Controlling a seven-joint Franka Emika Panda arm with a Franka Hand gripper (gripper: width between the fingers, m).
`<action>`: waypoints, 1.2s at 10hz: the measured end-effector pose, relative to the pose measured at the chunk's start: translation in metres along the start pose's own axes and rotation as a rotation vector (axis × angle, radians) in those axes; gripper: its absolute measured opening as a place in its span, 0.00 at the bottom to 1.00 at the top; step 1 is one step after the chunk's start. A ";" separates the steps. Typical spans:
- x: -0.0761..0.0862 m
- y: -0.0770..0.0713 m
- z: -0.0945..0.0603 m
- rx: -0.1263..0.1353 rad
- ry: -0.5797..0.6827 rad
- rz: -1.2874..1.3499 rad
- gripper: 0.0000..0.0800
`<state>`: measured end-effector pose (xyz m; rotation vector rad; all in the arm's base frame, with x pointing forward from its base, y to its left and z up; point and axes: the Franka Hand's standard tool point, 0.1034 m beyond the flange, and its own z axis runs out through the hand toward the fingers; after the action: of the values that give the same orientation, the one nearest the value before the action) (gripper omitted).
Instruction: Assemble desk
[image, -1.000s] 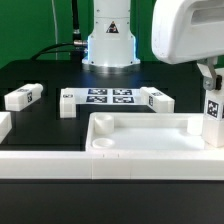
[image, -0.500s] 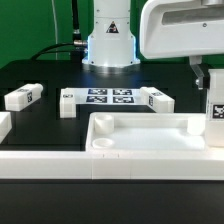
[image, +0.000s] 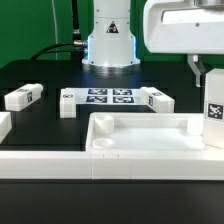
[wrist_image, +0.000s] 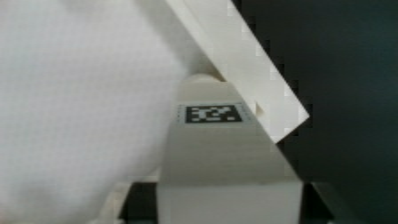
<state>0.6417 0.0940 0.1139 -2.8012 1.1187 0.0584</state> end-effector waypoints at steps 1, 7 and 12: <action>0.000 0.000 0.000 0.000 0.000 0.076 0.36; -0.002 -0.001 0.000 -0.006 -0.010 0.017 0.72; -0.005 -0.001 0.003 -0.009 -0.014 -0.457 0.81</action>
Offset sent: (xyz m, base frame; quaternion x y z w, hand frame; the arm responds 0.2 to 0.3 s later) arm 0.0000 0.0000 0.0000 0.0000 0.0000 0.1296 0.9916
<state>0.6389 0.0979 0.1114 -2.9806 0.4529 0.0382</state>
